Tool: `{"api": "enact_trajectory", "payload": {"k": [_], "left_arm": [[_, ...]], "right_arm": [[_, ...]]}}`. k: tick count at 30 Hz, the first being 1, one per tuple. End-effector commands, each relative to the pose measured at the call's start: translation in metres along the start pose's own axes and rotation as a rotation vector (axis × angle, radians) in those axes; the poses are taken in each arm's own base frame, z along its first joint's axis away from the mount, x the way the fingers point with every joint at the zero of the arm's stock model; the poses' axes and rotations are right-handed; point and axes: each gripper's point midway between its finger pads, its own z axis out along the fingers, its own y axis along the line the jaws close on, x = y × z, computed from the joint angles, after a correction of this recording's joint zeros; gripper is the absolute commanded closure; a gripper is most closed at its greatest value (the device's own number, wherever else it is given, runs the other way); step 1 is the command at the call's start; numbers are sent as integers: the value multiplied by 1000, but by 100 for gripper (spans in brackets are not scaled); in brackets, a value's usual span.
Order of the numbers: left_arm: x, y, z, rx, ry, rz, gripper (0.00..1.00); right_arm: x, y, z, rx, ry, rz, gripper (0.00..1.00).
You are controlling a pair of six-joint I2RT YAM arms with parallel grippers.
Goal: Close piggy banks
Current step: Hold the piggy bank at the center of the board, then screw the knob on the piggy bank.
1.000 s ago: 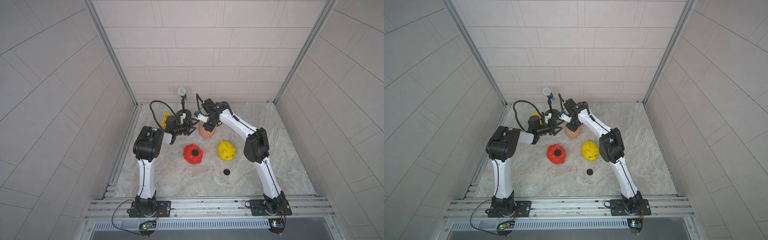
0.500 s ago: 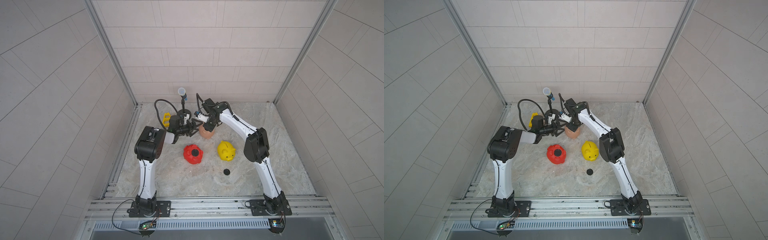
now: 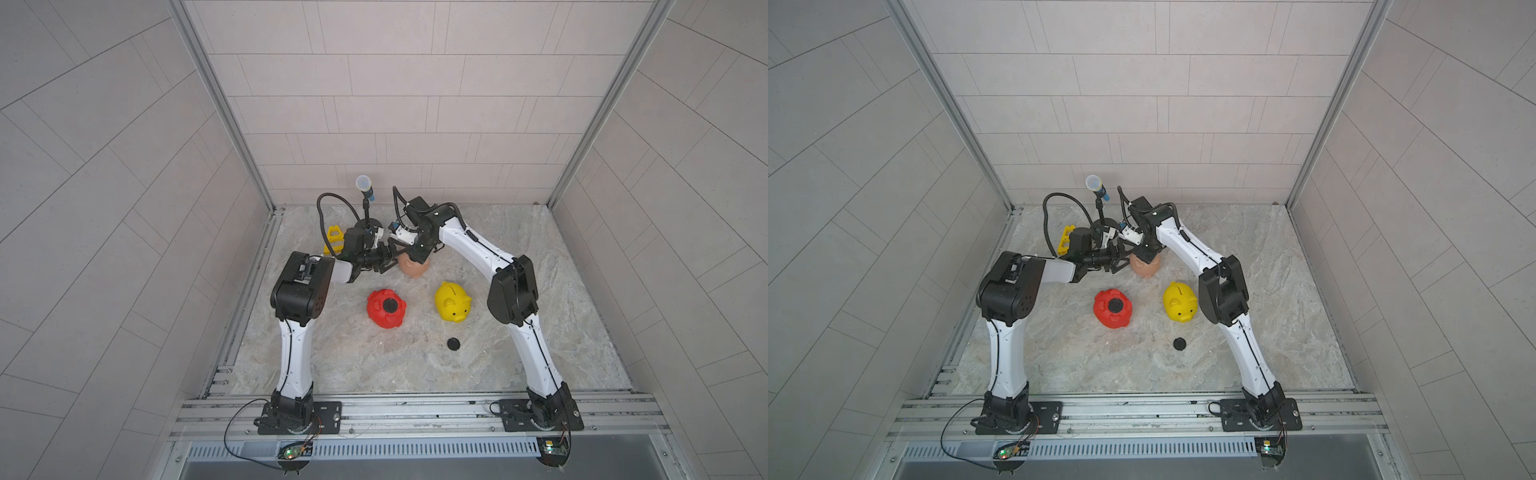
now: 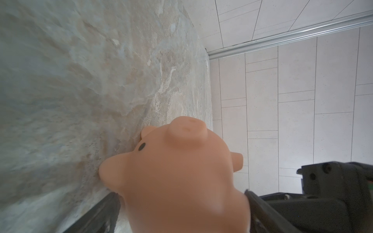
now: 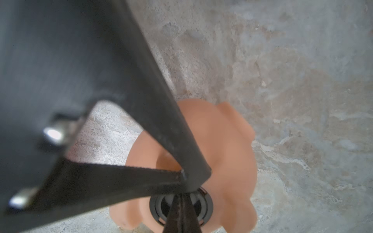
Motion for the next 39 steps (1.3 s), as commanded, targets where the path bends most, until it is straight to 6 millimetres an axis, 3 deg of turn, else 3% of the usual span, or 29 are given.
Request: {"api": "enact_trajectory", "payload": {"k": [1,13,21,24,39], "left_arm": [[-2,-3,4,-11,5,31,0],[0,17,4,-109,14,20,3],[1,20,5,-116,15,15,6],[1,21,5,-117,16,13,6],[2,26,7,-132,21,6,8]], "right_arm": [[43,23,54,-95,179,0,100],[46,21,56,-82,191,14,100],[47,16,58,-53,203,85,100],[47,6,57,11,211,154,100],[40,6,49,25,189,417,100]]}}
